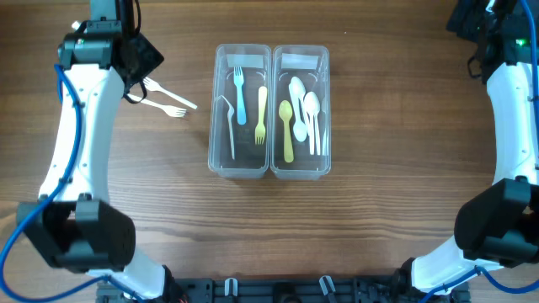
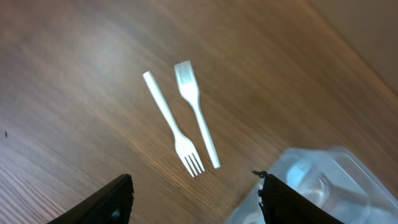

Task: Pack container
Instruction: 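Reach the left gripper to a white fork and grasp it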

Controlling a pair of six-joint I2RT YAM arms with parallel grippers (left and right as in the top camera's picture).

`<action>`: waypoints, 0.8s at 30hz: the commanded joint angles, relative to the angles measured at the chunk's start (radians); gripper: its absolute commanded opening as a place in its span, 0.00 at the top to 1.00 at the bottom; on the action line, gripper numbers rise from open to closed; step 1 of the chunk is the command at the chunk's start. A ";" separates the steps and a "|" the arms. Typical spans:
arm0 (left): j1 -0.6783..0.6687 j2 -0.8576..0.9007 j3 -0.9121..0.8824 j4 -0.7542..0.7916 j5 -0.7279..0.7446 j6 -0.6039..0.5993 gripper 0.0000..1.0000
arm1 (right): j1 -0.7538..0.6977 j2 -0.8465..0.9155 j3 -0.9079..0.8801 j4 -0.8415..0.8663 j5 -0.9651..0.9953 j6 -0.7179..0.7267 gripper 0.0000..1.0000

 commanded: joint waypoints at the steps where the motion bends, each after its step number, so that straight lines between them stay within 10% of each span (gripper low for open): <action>1: 0.042 0.137 -0.009 0.049 0.072 -0.238 0.30 | 0.002 -0.012 0.018 0.003 0.018 0.011 0.00; 8: 0.065 0.412 -0.009 0.111 0.290 -0.306 0.36 | 0.002 -0.012 0.018 0.003 0.018 0.011 0.01; 24: 0.124 0.431 -0.012 0.042 0.283 -0.255 0.42 | 0.002 -0.012 0.018 0.003 0.018 0.011 0.00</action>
